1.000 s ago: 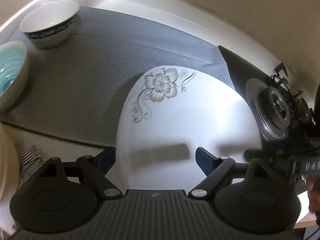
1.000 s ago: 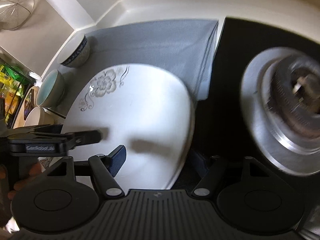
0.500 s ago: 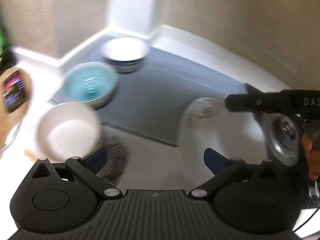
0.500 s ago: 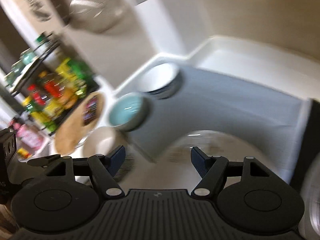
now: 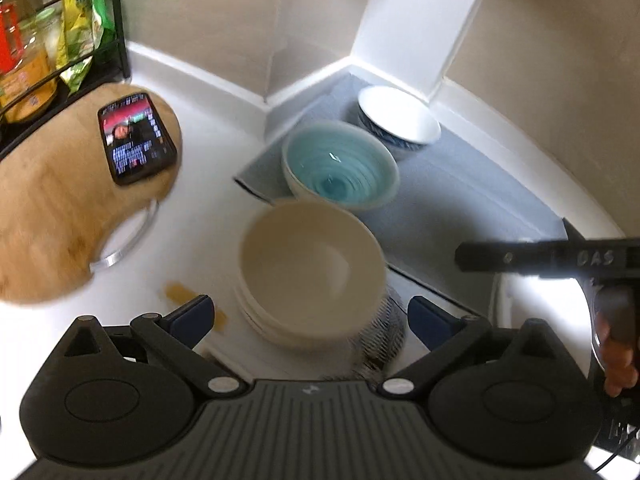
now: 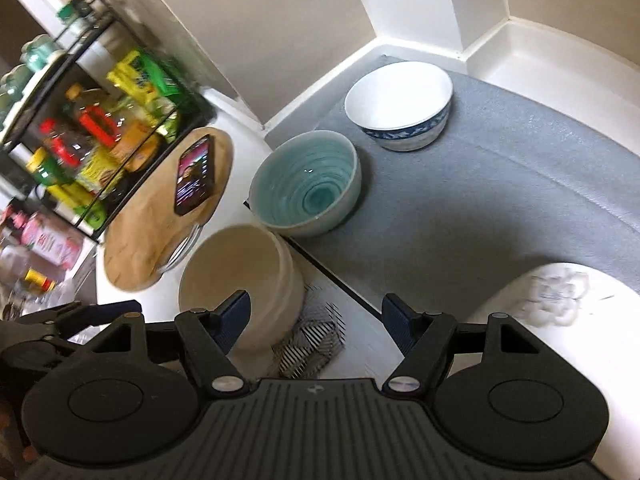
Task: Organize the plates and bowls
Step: 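Move both grippers toward the teal swirl bowl on the mat, then close the left gripper on the teal bowl rim while the right gripper grasps it too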
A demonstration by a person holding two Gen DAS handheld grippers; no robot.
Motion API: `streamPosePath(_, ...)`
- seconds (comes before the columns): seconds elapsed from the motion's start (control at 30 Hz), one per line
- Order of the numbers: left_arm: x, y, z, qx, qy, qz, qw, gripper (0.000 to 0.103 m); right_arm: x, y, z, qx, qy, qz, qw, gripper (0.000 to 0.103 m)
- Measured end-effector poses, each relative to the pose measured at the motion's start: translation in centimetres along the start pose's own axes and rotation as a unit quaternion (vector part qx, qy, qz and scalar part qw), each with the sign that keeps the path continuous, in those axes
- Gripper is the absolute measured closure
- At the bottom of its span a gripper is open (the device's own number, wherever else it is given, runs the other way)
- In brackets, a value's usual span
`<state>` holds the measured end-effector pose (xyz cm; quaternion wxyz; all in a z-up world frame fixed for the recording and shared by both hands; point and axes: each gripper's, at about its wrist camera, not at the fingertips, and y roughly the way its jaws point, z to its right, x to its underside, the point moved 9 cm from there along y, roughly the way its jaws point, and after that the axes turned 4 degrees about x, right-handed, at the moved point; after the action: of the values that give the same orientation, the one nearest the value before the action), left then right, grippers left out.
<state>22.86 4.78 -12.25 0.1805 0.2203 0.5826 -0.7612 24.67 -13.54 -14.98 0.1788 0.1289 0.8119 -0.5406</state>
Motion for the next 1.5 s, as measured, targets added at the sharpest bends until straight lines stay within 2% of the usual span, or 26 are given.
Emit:
streamPosePath(0.27,-4.0,1.9,-3.8,0.054,0.023,-0.015,0.9982,0.0,-0.9,2.6,-1.7,0.063,0.047,0.014,0.997,0.028)
streamPosePath(0.37,-5.2,3.0,-4.2,0.057,0.03,-0.017,0.9978,0.0,-1.2,2.9,-1.7,0.074,0.059,0.02,0.995,0.028)
streamPosePath(0.5,-6.9,4.5,-4.6,0.054,0.014,-0.014,0.9983,0.0,-2.6,4.0,-1.1,0.074,0.069,0.022,0.995,0.028)
streamPosePath(0.67,-8.9,7.1,-4.7,0.03,-0.012,-0.023,0.9992,0.0,-5.3,6.3,0.1,0.068,0.073,0.021,0.995,0.028)
streamPosePath(0.9,-10.6,10.6,-3.7,0.011,-0.015,-0.033,0.9993,0.0,-8.5,8.8,1.5,0.073,0.073,0.021,0.994,0.029)
streamPosePath(1.3,-11.6,13.5,-3.7,0.0,-0.013,-0.052,0.9986,0.001,-8.9,11.4,3.3,0.079,0.09,-0.01,0.993,0.033)
streamPosePath(1.37,-11.5,13.7,-3.7,0.002,-0.012,-0.056,0.9984,0.005,-8.8,11.6,3.5,0.081,0.092,-0.014,0.992,0.035)
streamPosePath(1.43,-11.4,14.0,-3.7,0.008,-0.017,-0.059,0.9981,0.014,-8.6,11.8,3.5,0.078,0.09,-0.019,0.993,0.038)
streamPosePath(1.5,-11.3,14.4,-3.6,0.018,-0.02,-0.071,0.9971,0.032,-8.3,11.9,3.1,0.067,0.087,-0.023,0.994,0.042)
